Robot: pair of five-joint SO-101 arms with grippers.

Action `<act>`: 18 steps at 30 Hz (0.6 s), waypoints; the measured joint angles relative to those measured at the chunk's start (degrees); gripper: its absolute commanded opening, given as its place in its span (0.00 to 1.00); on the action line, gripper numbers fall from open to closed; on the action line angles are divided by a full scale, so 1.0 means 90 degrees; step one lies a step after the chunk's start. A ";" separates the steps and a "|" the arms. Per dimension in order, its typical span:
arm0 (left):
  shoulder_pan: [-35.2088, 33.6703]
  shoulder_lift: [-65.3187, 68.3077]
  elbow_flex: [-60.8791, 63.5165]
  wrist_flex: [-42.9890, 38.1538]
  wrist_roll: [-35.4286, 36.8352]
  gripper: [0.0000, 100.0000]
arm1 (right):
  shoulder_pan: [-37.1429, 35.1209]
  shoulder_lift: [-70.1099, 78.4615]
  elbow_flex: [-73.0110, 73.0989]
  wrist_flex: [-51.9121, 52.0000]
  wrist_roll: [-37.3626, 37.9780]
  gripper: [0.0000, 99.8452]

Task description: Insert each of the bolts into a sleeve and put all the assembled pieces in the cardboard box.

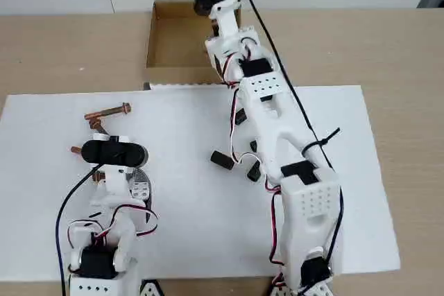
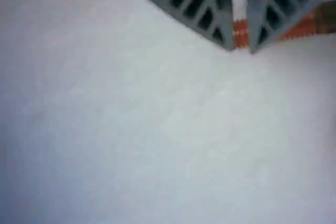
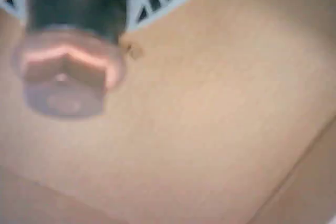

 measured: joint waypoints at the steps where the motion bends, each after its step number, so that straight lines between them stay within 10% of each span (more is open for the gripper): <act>1: 0.0000 0.0000 0.0000 0.0000 0.0000 0.00 | 0.0000 0.0088 0.0000 -0.0088 0.0010 0.08; 18: 0.0000 0.0000 0.0000 0.0000 0.0000 0.00 | 0.0068 0.0410 -0.0176 -0.0195 0.0010 0.01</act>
